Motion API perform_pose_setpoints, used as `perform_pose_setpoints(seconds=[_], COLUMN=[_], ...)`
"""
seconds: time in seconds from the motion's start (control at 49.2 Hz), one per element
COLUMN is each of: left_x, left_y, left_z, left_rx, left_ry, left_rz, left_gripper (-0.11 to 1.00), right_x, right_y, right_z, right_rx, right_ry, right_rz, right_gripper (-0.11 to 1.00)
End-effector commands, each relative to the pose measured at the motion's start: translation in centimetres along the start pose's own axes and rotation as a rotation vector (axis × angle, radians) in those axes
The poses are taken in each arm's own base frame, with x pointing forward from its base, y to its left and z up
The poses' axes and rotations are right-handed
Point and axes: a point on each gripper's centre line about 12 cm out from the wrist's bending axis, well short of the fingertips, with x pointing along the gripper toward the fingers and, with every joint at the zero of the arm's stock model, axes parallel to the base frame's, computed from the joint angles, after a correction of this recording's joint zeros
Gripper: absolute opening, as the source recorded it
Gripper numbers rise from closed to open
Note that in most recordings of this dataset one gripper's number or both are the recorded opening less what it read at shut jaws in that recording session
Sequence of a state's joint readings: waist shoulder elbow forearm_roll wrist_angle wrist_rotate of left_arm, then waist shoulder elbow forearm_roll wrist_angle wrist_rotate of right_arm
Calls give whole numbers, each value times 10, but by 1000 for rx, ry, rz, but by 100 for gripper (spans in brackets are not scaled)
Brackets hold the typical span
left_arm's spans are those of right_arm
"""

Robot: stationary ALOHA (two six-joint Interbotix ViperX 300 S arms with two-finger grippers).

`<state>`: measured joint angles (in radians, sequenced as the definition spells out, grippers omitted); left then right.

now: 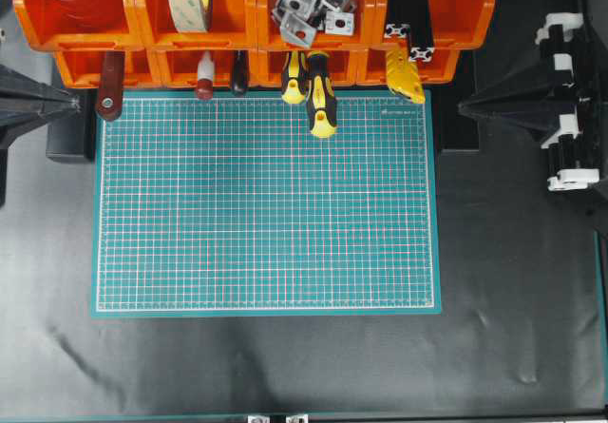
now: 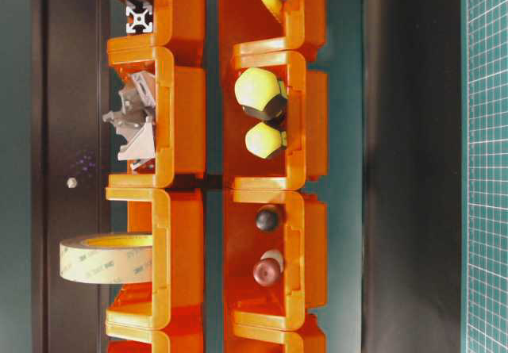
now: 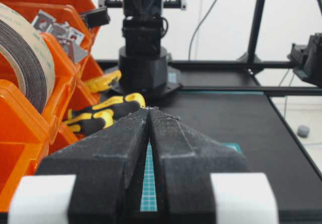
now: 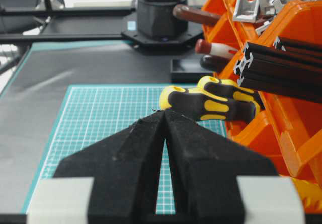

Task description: Pick red screwdriver from container rack with left arm.

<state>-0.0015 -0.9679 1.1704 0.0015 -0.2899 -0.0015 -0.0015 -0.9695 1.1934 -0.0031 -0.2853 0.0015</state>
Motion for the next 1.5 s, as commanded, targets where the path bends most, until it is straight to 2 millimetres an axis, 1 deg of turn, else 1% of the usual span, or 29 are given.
perform_pose_setpoints(seconds=[0.0, 0.02, 0.041, 0.081, 0.102, 0.142, 0.163, 0.386, 0.529, 0.569, 0.691, 0.813, 0.915, 1.057, 1.138, 1.26, 1.362, 1.484], left_x=[8, 9, 11, 13, 14, 16, 16, 25, 39, 44, 61, 77, 83, 91, 97, 109, 119, 129], left_y=[-1, -1, -1, -1, -2, -3, -3, -11, -14, -15, -15, -20, -20, -32, -37, -49, -59, -70], left_z=[20, 24, 27, 34, 39, 46, 50, 92, 111, 112, 107, 106, 99, 74, 61, 47, 31, 7], left_rx=[43, 45, 45, 53, 54, 60, 62, 71, 93, 113, 211, 311, 387, 564, 661, 765, 849, 963], left_ry=[-1, 5, 15, 32, 41, 61, 72, 216, 363, 427, 594, 626, 673, 797, 857, 873, 905, 973], left_rz=[-12, -11, -10, -10, -12, -17, -19, -50, -60, -63, -72, -93, -86, -98, -73, -27, 45, 203], left_gripper=[6, 6, 6, 3, 0, 0, 0, 0, 0, 0, 0, 0, 0, 0, 0, 0, 0, 0], right_x=[3, 3, 3, 3, 3, 3, 2, 0, -2, -3, -4, -5, -5, -7, -9, -10, -10, -10], right_y=[1, 1, 2, 2, 2, 2, 2, 2, 2, 2, 3, 5, 6, 6, 5, 5, 5, 5], right_z=[14, 16, 16, 17, 17, 17, 17, 26, 34, 35, 36, 39, 39, 37, 38, 36, 31, 29], right_rx=[19, 21, 24, 33, 39, 59, 66, 120, 120, 122, 125, 125, 125, 126, 140, 163, 172, 184], right_ry=[-40, -43, -43, -46, -46, -47, -49, -77, -99, -99, -99, -103, -90, -61, -59, -38, -2, 10], right_rz=[6, 7, 9, 10, 10, 11, 13, 16, 17, 17, 21, 32, 34, 32, 33, 30, 25, 24], right_gripper=[2, 2, 4, 8, 5, 1, 0, 0, 0, 0, 0, 0, 0, 0, 0, 0, 0, 0])
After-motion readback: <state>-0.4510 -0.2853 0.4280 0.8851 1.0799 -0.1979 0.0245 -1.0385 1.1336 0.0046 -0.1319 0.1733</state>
